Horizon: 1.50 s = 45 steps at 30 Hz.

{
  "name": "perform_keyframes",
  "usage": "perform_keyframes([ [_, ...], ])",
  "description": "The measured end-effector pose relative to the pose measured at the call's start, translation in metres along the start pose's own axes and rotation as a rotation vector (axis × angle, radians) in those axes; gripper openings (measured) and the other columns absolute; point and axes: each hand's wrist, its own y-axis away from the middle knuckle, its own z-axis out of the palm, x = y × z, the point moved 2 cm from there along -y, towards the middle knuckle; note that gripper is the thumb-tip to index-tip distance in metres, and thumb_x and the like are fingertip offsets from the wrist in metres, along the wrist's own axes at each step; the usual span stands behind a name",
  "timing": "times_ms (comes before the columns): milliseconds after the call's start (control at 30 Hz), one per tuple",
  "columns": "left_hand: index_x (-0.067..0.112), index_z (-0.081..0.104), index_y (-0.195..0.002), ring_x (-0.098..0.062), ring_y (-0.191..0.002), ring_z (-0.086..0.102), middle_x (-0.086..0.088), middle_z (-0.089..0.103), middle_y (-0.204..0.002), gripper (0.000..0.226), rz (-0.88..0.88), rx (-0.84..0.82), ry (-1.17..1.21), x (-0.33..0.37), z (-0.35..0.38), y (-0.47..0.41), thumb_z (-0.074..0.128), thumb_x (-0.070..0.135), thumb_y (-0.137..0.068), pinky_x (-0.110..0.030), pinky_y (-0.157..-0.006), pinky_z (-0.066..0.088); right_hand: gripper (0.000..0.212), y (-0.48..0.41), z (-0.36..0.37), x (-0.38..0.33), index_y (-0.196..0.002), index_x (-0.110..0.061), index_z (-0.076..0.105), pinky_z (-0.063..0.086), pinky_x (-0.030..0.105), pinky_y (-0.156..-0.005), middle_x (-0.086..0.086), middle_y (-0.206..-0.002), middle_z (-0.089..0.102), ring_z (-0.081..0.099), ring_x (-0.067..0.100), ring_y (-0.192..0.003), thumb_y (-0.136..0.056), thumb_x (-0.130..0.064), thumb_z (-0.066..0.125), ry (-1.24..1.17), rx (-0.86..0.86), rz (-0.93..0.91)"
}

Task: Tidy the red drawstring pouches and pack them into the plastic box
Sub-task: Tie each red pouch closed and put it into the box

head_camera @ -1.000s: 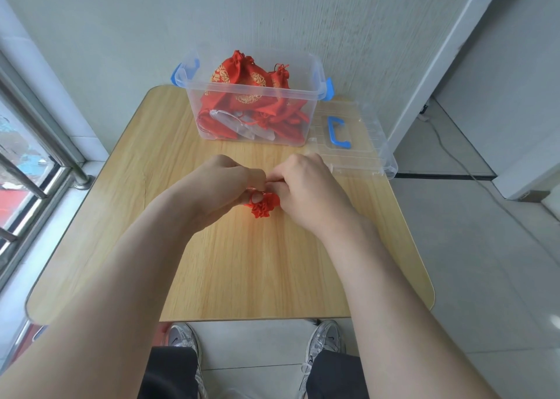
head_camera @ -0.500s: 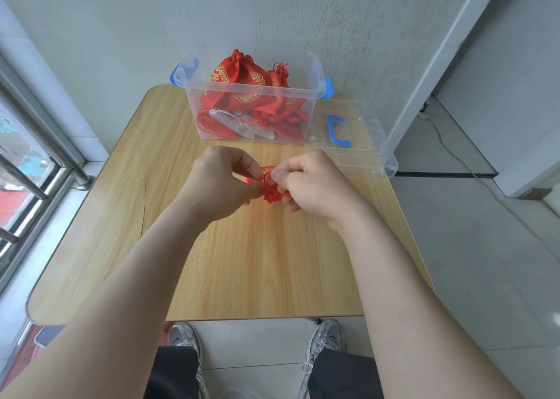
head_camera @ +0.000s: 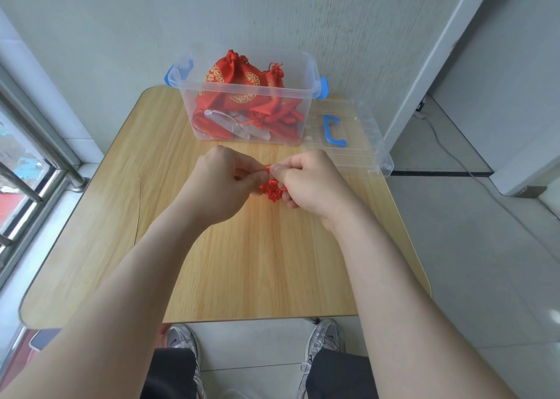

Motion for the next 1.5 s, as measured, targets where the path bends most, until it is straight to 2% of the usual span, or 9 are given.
perform_keyframes([
  [167,0.022,0.079,-0.092,-0.008,-0.078,0.075,0.007,0.079,-0.077,0.022,-0.070,0.054,-0.076,-0.001,0.002,-0.002,0.061,0.014,-0.100,-0.032,-0.075,0.059,0.015,-0.001,0.000,0.003,-0.087,-0.022,0.082,0.054,0.027,-0.068,-0.008,-0.075,0.076,0.069,0.008,-0.070,-0.099,-0.028,0.074,0.040,0.015,-0.009],
  [400,0.016,0.068,-0.085,-0.028,-0.082,0.072,-0.004,0.074,-0.085,0.024,-0.264,0.075,-0.279,-0.015,-0.003,-0.001,0.045,0.016,-0.087,-0.048,-0.076,0.063,0.010,-0.005,-0.003,0.015,-0.090,-0.023,0.083,0.049,0.022,-0.064,0.002,-0.095,0.077,0.073,0.017,-0.085,-0.097,-0.023,0.075,0.292,0.129,-0.009],
  [667,0.011,0.048,-0.072,-0.024,-0.064,0.055,-0.006,0.058,-0.076,0.034,-0.349,-0.103,-0.623,-0.023,0.004,0.004,0.048,0.031,-0.098,-0.032,-0.054,0.039,0.014,-0.007,0.006,0.025,-0.098,-0.023,0.076,0.045,0.026,-0.072,-0.002,-0.105,0.069,0.067,0.018,-0.093,-0.101,-0.017,0.064,0.469,0.018,-0.026],
  [800,0.012,0.069,-0.099,-0.027,-0.091,0.068,-0.005,0.068,-0.100,0.019,-0.303,-0.165,-0.636,-0.025,0.003,0.005,0.056,0.027,-0.095,-0.039,-0.069,0.056,0.011,-0.005,0.008,0.028,-0.099,-0.021,0.074,0.051,0.029,-0.076,0.001,-0.110,0.070,0.068,0.019,-0.096,-0.100,-0.018,0.064,0.523,-0.042,-0.004],
  [900,0.022,0.070,-0.109,-0.026,-0.109,0.061,-0.001,0.059,-0.114,0.019,-0.192,-0.195,-0.620,-0.021,0.005,0.006,0.061,0.027,-0.094,-0.039,-0.086,0.052,0.011,-0.004,0.007,0.027,-0.101,-0.021,0.075,0.054,0.031,-0.078,0.001,-0.111,0.070,0.068,0.020,-0.097,-0.098,-0.017,0.065,0.522,-0.043,-0.003],
  [1100,0.035,0.066,-0.111,-0.022,-0.113,0.052,0.005,0.050,-0.117,0.029,-0.066,-0.222,-0.700,-0.021,0.019,0.008,0.071,0.057,-0.093,-0.043,-0.093,0.043,0.015,-0.002,0.010,0.025,-0.093,-0.022,0.076,0.052,0.028,-0.072,0.001,-0.107,0.071,0.069,0.019,-0.091,-0.097,-0.016,0.063,0.508,-0.102,0.003],
  [1300,0.031,0.063,-0.098,-0.022,-0.114,0.058,0.006,0.060,-0.113,0.008,-0.013,-0.254,-0.651,-0.021,0.020,0.003,0.069,0.035,-0.101,-0.047,-0.096,0.050,0.014,0.000,0.010,0.022,-0.099,-0.025,0.068,0.047,0.028,-0.066,-0.002,-0.112,0.066,0.065,0.017,-0.094,-0.102,-0.018,0.056,0.504,-0.185,-0.005],
  [1400,0.021,0.061,-0.096,-0.024,-0.106,0.062,0.002,0.067,-0.106,0.005,-0.063,-0.285,-0.525,-0.017,0.016,0.002,0.060,0.023,-0.101,-0.039,-0.090,0.051,0.019,0.000,0.011,0.022,-0.093,-0.017,0.063,0.045,0.031,-0.059,-0.001,-0.100,0.063,0.062,0.019,-0.081,-0.100,-0.015,0.046,0.508,-0.209,0.025],
  [1500,0.007,0.064,-0.092,-0.027,-0.095,0.064,-0.006,0.073,-0.096,0.022,-0.142,-0.301,-0.418,-0.008,0.015,0.003,0.046,0.018,-0.097,-0.045,-0.086,0.054,0.023,0.000,0.011,0.018,-0.091,-0.010,0.061,0.043,0.031,-0.057,0.001,-0.092,0.065,0.058,0.019,-0.071,-0.102,-0.022,0.044,0.463,-0.170,0.025],
])
